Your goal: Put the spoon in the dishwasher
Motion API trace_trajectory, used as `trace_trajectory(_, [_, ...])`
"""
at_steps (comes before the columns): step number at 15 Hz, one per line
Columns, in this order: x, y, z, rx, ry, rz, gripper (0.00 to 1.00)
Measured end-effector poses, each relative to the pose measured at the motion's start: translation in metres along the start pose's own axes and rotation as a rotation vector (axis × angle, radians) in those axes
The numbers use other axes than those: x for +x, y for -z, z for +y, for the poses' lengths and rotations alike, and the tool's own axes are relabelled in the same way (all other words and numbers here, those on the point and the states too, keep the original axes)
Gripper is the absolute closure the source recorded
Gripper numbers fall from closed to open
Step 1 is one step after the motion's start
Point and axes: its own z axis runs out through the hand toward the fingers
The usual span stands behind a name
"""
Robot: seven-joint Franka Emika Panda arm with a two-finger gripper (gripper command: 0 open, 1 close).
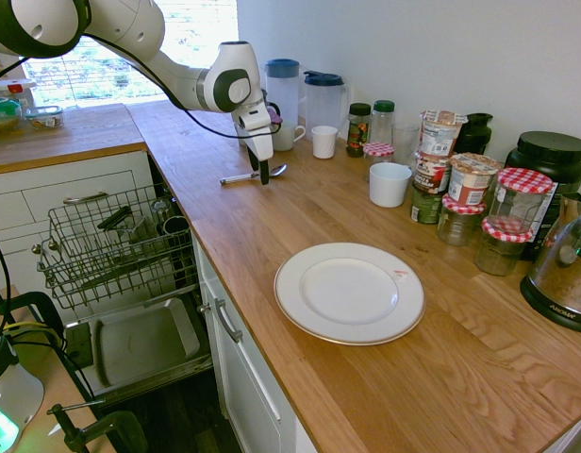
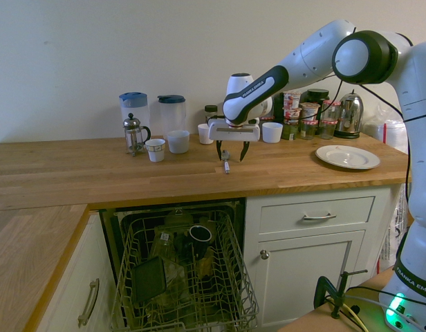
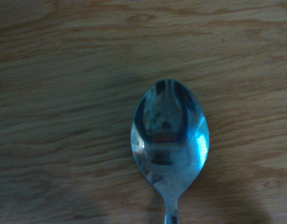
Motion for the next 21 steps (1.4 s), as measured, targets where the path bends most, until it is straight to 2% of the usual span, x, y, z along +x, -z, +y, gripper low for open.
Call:
trace_trajectory(8, [-0.010, -0.007, -0.009, -0.027, 0.009, -0.002, 1.00])
trace_trajectory(21, [-0.006, -0.009, -0.011, 0.003, -0.021, -0.023, 1.00])
